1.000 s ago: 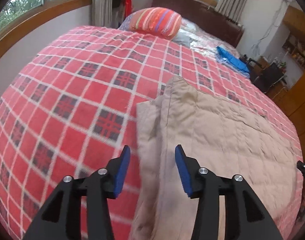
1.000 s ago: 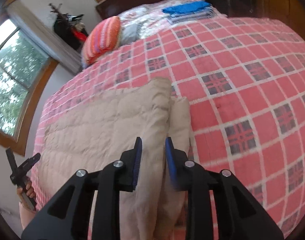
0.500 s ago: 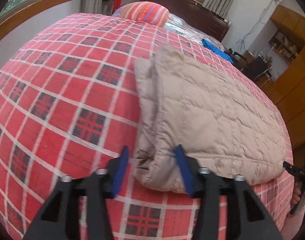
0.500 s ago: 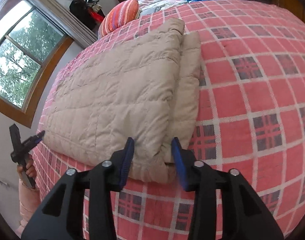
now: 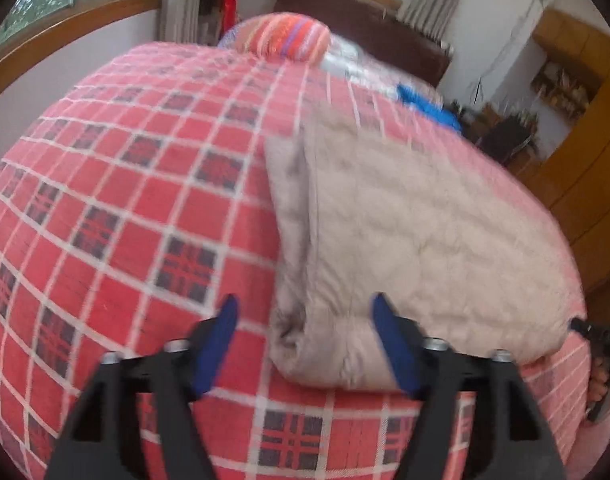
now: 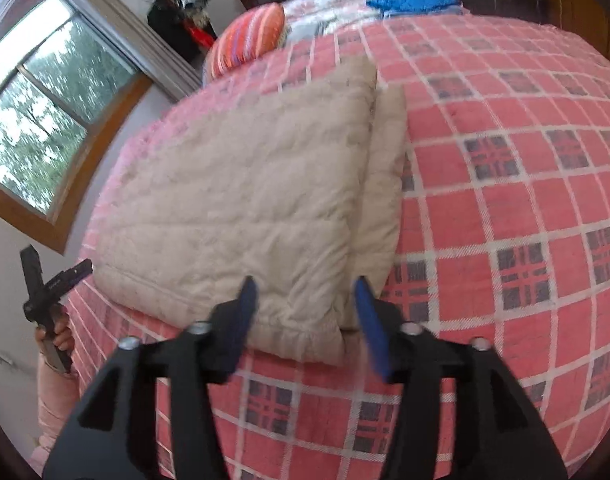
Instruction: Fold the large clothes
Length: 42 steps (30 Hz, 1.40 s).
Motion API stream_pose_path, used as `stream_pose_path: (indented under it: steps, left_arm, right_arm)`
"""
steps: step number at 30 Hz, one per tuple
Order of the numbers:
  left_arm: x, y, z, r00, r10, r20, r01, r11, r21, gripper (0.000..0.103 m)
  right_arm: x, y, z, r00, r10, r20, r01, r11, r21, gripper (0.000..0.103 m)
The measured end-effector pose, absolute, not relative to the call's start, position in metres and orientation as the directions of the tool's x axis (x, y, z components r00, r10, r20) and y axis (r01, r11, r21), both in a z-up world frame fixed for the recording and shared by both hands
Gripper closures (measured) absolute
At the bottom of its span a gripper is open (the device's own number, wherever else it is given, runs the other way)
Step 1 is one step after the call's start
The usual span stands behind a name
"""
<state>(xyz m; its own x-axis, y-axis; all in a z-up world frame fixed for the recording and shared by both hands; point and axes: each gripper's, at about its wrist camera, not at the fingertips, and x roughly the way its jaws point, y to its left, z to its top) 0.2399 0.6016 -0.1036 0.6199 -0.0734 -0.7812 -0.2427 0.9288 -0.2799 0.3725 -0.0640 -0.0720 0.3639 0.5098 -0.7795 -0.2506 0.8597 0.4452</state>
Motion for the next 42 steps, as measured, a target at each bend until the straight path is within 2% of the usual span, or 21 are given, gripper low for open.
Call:
stream_pose_path:
  steps: [1, 3, 7, 12, 19, 24, 26, 28, 29, 31, 32, 34, 37, 42]
  left_arm:
    - [0.243, 0.606, -0.101, 0.62, -0.069, -0.781, -0.252, 0.926, -0.282, 0.028]
    - [0.252, 0.617, -0.098, 0.618, -0.074, -0.782, -0.274, 0.913, -0.303, 0.028]
    - [0.283, 0.638, -0.112, 0.586, -0.141, -0.798, -0.304, 0.874, -0.378, 0.026]
    - [0.307, 0.646, -0.133, 0.573, -0.235, -0.785, -0.308, 0.826, -0.472, 0.026]
    - [0.328, 0.642, -0.152, 0.564, -0.296, -0.771, -0.291, 0.802, -0.521, 0.023]
    - [0.341, 0.624, -0.158, 0.552, -0.392, -0.736, -0.229, 0.778, -0.585, 0.023]
    - [0.344, 0.613, -0.157, 0.546, -0.375, -0.749, -0.222, 0.798, -0.561, 0.027]
    - [0.346, 0.603, -0.155, 0.543, -0.331, -0.771, -0.218, 0.832, -0.511, 0.041]
    - [0.346, 0.6, -0.154, 0.545, -0.323, -0.774, -0.218, 0.836, -0.503, 0.044]
    - [0.344, 0.598, -0.15, 0.555, -0.319, -0.768, -0.223, 0.832, -0.507, 0.061]
    - [0.343, 0.597, -0.147, 0.561, -0.316, -0.765, -0.226, 0.831, -0.509, 0.065]
    - [0.341, 0.595, -0.14, 0.575, -0.302, -0.76, -0.226, 0.834, -0.503, 0.076]
    - [0.337, 0.6, -0.128, 0.599, -0.305, -0.74, -0.223, 0.824, -0.52, 0.083]
    - [0.328, 0.594, -0.101, 0.636, -0.295, -0.713, -0.204, 0.827, -0.524, 0.086]
  right_arm:
    - [0.374, -0.068, -0.069, 0.38, 0.515, -0.768, -0.243, 0.857, 0.454, 0.039]
    - [0.381, -0.076, -0.067, 0.396, 0.538, -0.744, -0.218, 0.842, 0.493, 0.036]
    - [0.403, -0.089, -0.078, 0.366, 0.611, -0.702, -0.166, 0.785, 0.597, 0.025]
    - [0.427, -0.093, -0.093, 0.337, 0.624, -0.705, -0.141, 0.774, 0.617, 0.025]
    - [0.447, -0.088, -0.119, 0.298, 0.663, -0.687, -0.114, 0.739, 0.664, 0.023]
    - [0.456, -0.077, -0.131, 0.284, 0.686, -0.67, -0.111, 0.717, 0.688, 0.022]
    - [0.451, -0.071, -0.132, 0.29, 0.68, -0.674, -0.12, 0.724, 0.679, 0.027]
    - [0.446, -0.067, -0.131, 0.289, 0.673, -0.681, -0.127, 0.732, 0.67, 0.04]
    - [0.445, -0.065, -0.13, 0.289, 0.672, -0.682, -0.132, 0.734, 0.667, 0.044]
    - [0.442, -0.061, -0.126, 0.295, 0.67, -0.681, -0.15, 0.737, 0.659, 0.058]
    - [0.44, -0.06, -0.122, 0.302, 0.667, -0.681, -0.161, 0.74, 0.654, 0.061]
    - [0.437, -0.059, -0.115, 0.311, 0.667, -0.677, -0.172, 0.74, 0.65, 0.076]
    - [0.431, -0.06, -0.098, 0.327, 0.676, -0.66, -0.19, 0.731, 0.655, 0.083]
    - [0.42, -0.059, -0.073, 0.348, 0.669, -0.657, -0.239, 0.741, 0.628, 0.087]
